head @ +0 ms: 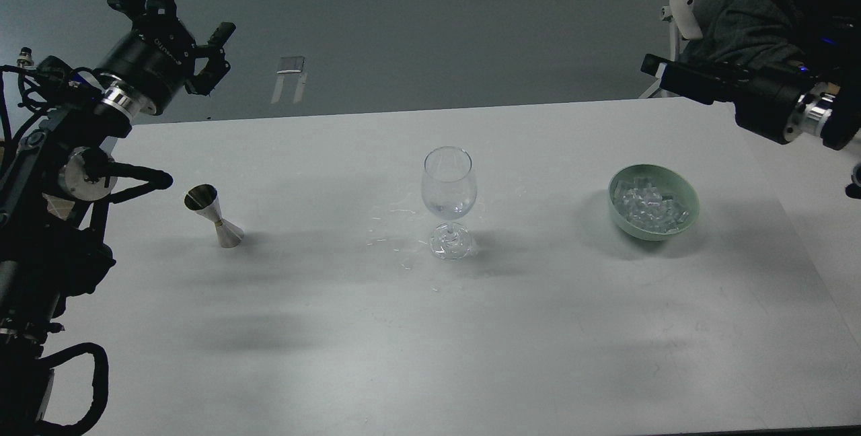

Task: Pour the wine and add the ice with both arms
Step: 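Reach the right gripper down into the green bowl of ice, then grasp ice cubes in the bowl with the right gripper, then lift the ice with the right gripper and carry it over the glass, then open the right gripper to drop the ice into the wine glass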

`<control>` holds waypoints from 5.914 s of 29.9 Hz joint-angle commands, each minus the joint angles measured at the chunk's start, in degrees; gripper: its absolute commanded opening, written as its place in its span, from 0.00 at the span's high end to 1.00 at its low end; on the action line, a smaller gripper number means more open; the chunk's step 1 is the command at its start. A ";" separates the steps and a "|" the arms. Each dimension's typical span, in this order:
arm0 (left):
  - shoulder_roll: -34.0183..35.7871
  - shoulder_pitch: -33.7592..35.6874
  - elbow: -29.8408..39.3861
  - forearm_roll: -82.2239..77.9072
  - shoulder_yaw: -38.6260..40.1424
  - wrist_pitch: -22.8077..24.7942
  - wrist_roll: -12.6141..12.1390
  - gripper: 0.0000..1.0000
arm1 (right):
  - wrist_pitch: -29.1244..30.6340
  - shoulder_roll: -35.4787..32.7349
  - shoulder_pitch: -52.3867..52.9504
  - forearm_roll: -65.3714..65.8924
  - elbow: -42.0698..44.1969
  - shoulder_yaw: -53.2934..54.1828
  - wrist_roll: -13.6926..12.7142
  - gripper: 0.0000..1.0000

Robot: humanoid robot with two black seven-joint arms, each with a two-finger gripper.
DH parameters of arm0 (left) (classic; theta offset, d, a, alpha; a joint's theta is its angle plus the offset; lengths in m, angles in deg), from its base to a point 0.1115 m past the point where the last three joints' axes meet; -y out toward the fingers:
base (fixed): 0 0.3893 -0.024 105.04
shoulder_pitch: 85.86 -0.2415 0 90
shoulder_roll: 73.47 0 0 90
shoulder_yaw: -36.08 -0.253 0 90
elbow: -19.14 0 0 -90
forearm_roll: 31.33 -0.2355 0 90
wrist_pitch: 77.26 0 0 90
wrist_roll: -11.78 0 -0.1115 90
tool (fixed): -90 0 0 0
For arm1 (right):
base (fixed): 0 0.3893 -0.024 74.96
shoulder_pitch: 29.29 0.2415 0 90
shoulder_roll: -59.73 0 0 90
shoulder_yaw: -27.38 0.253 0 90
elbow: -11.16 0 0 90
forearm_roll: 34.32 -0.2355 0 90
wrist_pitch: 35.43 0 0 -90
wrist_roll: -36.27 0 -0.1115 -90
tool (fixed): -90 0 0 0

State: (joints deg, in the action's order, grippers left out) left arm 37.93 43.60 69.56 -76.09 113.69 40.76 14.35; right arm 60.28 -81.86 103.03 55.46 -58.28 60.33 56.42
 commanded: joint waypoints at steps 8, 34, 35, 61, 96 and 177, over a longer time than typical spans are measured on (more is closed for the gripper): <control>-1.45 -0.09 0.12 0.03 0.00 -0.02 -0.19 0.02 | -6.23 2.79 -11.55 5.31 3.42 -0.08 -0.20 0.41; -1.54 -0.88 1.70 0.03 0.00 -0.02 -0.19 0.02 | -8.17 16.69 -12.18 11.03 16.09 -0.17 -0.90 0.43; -1.54 -0.88 1.79 0.03 0.00 -0.02 -0.19 0.02 | -8.08 16.78 -12.09 11.03 16.09 -0.17 -0.90 0.43; -1.18 -0.53 1.97 0.03 0.00 -0.02 -0.11 0.02 | -7.55 18.01 -11.82 11.03 16.61 -0.34 -1.34 0.61; -1.18 -0.18 1.97 0.12 0.00 -0.02 0.07 0.02 | -7.55 15.46 -12.09 11.03 13.98 -0.34 -1.43 0.64; -1.36 -0.97 5.39 0.21 0.00 -0.02 -0.28 0.02 | 22.29 29.16 49.52 -3.47 1.40 -38.83 0.33 1.00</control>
State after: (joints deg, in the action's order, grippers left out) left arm 36.42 42.85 74.33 -75.96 113.68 40.74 14.08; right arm 82.57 -53.89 152.50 51.98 -58.33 22.83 56.58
